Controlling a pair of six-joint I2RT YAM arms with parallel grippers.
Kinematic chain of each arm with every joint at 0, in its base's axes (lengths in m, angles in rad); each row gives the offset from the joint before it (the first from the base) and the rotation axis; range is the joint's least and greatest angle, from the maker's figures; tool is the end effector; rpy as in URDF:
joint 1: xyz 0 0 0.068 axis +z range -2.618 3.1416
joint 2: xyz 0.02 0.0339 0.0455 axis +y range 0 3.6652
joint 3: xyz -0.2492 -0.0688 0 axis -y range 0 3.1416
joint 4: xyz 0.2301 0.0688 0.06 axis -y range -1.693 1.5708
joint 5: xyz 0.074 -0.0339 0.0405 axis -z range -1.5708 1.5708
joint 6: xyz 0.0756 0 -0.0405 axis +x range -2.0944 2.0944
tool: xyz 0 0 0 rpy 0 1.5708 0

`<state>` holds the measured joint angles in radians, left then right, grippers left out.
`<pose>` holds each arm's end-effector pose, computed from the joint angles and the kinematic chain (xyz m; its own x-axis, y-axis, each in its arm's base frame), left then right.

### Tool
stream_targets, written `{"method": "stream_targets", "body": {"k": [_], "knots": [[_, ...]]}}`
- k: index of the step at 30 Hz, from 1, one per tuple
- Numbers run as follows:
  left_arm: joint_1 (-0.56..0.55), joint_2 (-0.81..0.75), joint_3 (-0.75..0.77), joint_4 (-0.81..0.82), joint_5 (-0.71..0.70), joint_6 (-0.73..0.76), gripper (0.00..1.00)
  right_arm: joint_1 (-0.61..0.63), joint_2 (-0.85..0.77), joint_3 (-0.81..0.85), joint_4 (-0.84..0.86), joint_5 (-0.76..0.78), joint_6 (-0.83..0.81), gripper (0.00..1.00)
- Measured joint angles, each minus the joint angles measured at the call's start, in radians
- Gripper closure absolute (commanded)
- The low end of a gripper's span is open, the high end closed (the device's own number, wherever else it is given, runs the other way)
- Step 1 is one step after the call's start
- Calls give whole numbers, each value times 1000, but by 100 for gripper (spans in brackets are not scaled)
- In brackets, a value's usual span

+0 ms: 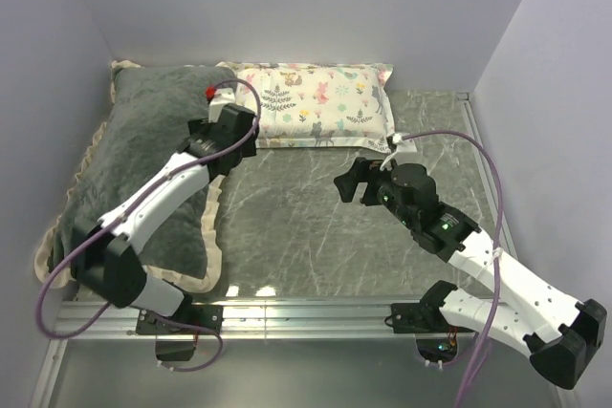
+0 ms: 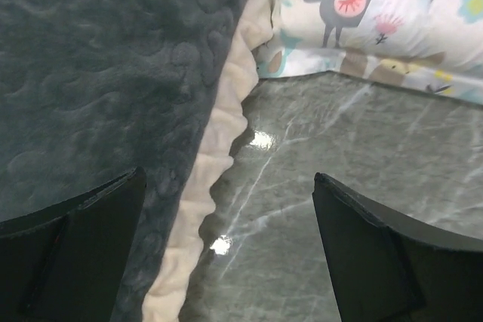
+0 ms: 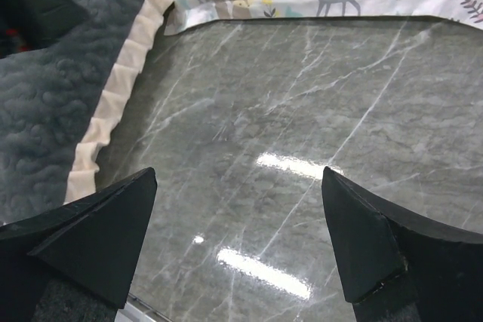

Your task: Remove the pillowcase from the pillow

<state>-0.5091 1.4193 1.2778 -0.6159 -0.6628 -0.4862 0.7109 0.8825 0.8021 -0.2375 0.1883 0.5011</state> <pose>0.2984 -0.1133 0.2950 -0.5275 -0.1274 -0.8400 -0.2858 0.9577 0.0342 0.1886 0.1437 0.3009 -0.4509 0.2344 -0.8612 -0.3302 0.8526 0.4050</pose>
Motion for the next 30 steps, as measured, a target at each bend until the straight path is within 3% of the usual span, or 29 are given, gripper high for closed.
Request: {"method": "stream_targets", "body": {"k": [6,14,21,30], "knots": [[0,187,40,-5,-24,41,1,0,22,0,27,-42,0,4],[1,455,119,-56,-311,78,1,0,44,-19,88,-87,7,4],[27,541,141,-103,-525,71,1,0,44,-38,108,-104,8,4],[81,605,210,-114,-591,110,1,0,42,-56,138,-129,15,4]]}}
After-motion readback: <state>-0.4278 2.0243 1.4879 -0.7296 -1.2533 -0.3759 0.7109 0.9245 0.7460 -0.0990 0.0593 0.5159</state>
